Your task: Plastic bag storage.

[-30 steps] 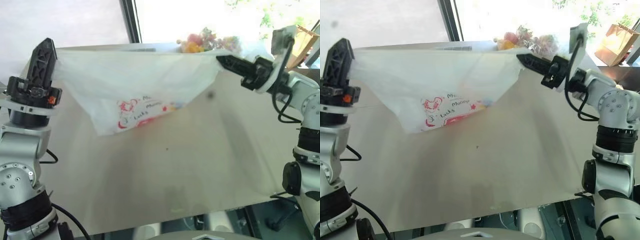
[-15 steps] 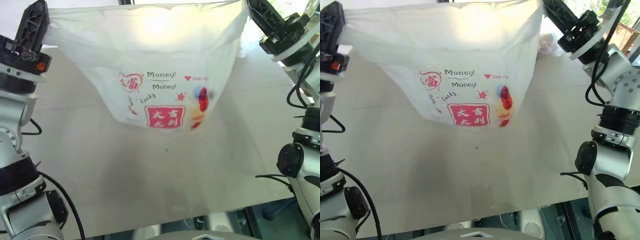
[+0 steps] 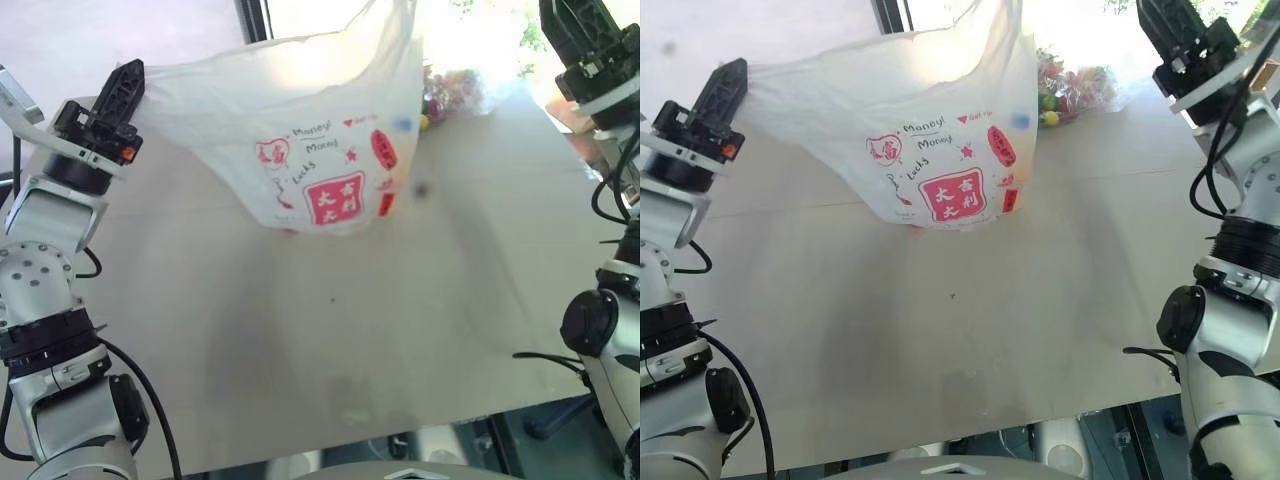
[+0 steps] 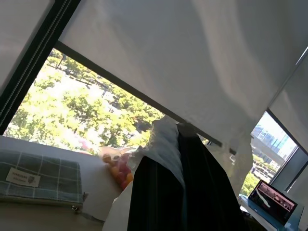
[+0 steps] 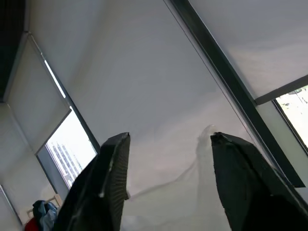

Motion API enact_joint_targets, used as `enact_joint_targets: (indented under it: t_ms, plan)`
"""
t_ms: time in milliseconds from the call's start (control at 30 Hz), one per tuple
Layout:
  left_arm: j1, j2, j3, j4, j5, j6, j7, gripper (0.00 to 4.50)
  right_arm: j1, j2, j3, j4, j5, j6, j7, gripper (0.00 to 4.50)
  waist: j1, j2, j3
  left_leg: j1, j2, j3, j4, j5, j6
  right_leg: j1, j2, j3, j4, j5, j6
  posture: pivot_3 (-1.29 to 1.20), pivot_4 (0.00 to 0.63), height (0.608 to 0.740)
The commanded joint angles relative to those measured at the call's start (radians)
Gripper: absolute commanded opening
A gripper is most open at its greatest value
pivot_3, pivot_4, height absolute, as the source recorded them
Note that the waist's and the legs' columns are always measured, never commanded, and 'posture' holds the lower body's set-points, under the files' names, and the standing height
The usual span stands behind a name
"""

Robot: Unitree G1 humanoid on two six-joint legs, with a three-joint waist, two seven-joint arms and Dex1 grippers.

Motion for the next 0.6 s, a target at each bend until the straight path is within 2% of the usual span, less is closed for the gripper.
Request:
enact_joint_targets:
  t_ms: [33, 67, 233, 267, 433, 500, 600]
  plan:
    - [0.08, 0.008, 0.056, -0.063, 0.0, 0.031, -0.059, 1.21, 0.095, -0.057, 0.053, -0.085, -0.035, 0.028, 0.102, 4.34, -0.003, 0.0, 0.0, 0.0, 0.0, 0.0, 0.0, 0.0, 0.0, 0.0, 0.0, 0.0, 0.001, 0.0, 0.0, 0.0, 0.15, 0.74]
    - [0.121, 0.012, 0.065, -0.078, 0.001, 0.044, -0.073, 1.73, 0.135, -0.073, 0.08, -0.097, -0.065, 0.025, 0.126, 4.5, -0.004, 0.0, 0.0, 0.0, 0.0, 0.0, 0.0, 0.0, 0.0, 0.0, 0.0, 0.001, 0.0, 0.0, 0.0, 0.0, 0.15, 0.74]
    - [0.373, 0.057, 0.119, -0.206, -0.048, 0.166, -0.213, 4.3, 0.278, -0.101, 0.158, -0.159, -0.151, -0.001, 0.18, 4.5, -0.005, 0.0, 0.0, 0.001, 0.001, 0.001, 0.0, -0.001, 0.002, -0.002, 0.0, 0.002, 0.003, 0.0, 0.0, 0.0, 0.15, 0.74]
    - [0.438, 0.07, 0.126, -0.245, -0.032, 0.184, -0.236, 4.42, 0.308, -0.097, 0.166, -0.18, -0.154, 0.003, 0.182, 4.5, -0.005, 0.0, 0.0, 0.001, 0.001, 0.001, 0.0, -0.001, 0.002, -0.002, 0.0, 0.002, 0.003, 0.0, 0.0, 0.0, 0.15, 0.74]
    - [0.76, 0.104, 0.103, -0.415, 0.146, 0.196, -0.308, 4.42, 0.506, -0.095, 0.235, -0.335, -0.189, 0.016, 0.203, 4.5, -0.001, 0.0, 0.0, 0.002, 0.001, 0.001, 0.0, -0.002, 0.004, -0.001, 0.0, 0.002, 0.003, 0.0, 0.0, 0.0, 0.15, 0.74]
    - [0.817, 0.079, 0.094, -0.452, 0.184, 0.183, -0.288, 4.42, 0.572, -0.095, 0.257, -0.38, -0.212, -0.003, 0.208, 4.5, 0.003, 0.001, 0.0, 0.002, 0.001, 0.001, 0.0, -0.002, 0.004, -0.001, -0.001, 0.001, 0.003, 0.0, 0.0, 0.0, 0.15, 0.74]
    - [0.912, -0.023, 0.049, -0.549, 0.317, 0.105, -0.206, 4.42, 0.713, -0.099, 0.34, -0.453, -0.393, -0.169, 0.202, 4.5, 0.005, 0.001, 0.0, 0.002, 0.0, 0.001, 0.0, -0.003, 0.004, -0.001, -0.001, 0.002, 0.002, 0.0, 0.0, 0.0, 0.15, 0.74]
